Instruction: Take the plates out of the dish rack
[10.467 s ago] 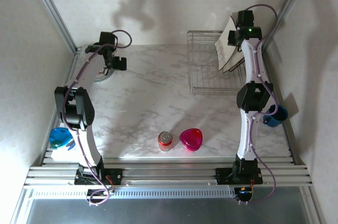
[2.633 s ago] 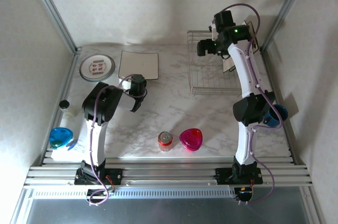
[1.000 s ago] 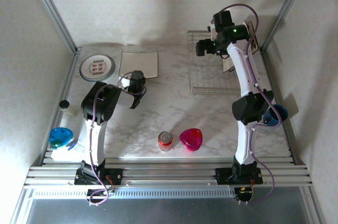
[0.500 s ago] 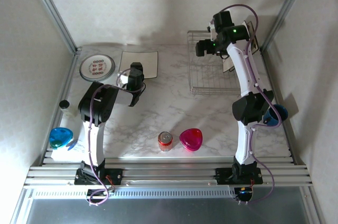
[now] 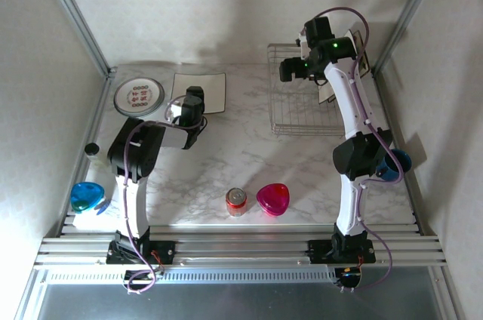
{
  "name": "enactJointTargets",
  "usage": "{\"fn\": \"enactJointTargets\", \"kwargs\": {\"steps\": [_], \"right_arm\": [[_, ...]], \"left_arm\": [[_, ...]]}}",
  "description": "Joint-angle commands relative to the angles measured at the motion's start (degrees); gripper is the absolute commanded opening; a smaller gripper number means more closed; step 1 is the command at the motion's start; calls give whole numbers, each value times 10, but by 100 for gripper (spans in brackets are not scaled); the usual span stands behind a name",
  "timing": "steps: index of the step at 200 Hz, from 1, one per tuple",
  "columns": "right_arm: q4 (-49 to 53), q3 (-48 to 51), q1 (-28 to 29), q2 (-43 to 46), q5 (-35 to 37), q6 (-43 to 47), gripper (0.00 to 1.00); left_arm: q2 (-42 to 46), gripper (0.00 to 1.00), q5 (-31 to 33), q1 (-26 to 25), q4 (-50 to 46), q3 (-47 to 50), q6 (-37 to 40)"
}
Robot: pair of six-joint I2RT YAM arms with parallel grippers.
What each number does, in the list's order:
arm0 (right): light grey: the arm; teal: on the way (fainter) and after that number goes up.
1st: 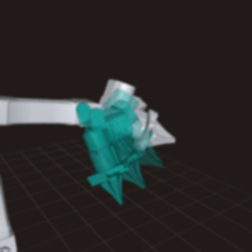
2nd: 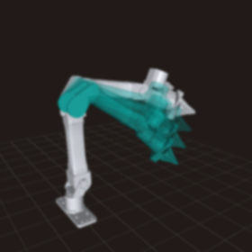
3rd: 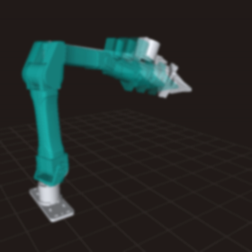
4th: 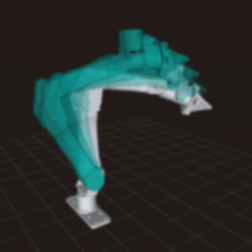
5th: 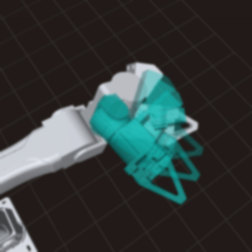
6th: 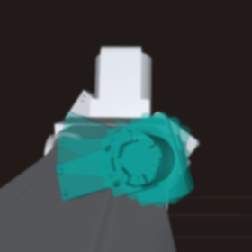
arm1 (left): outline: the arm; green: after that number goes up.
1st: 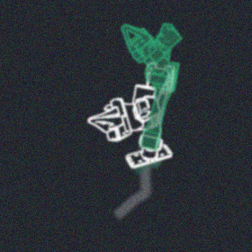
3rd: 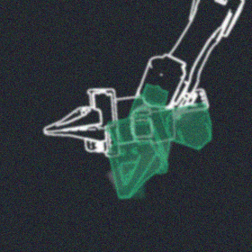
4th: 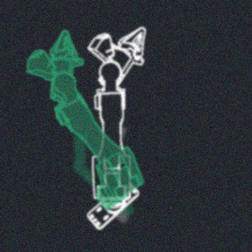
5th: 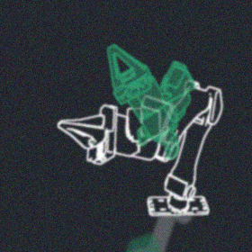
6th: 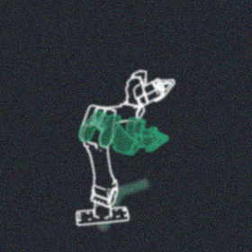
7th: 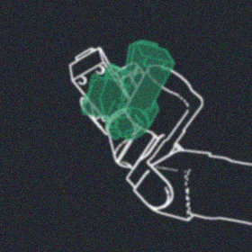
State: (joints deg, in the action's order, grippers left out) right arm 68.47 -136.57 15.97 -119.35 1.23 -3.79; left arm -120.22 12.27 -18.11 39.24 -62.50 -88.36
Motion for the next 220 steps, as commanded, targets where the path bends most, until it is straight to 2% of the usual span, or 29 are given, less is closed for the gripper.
{"fn": "enactJointTargets", "kwargs": {"steps": [1,61,92,191,220], "right_arm": [[-7,3,5,25,-13,-1,99],[-9,6,5,29,-13,1,99],[-14,14,5,32,-14,1,99],[-39,43,5,42,-23,0,99],[-43,50,5,50,-23,1,99]], "left_arm": [[20,99,-16,2,-75,19,17],[36,100,-33,4,-89,33,14],[42,100,-36,6,-131,24,12],[65,100,-58,4,-129,68,6],[68,100,-86,11,-148,53,26]]}}
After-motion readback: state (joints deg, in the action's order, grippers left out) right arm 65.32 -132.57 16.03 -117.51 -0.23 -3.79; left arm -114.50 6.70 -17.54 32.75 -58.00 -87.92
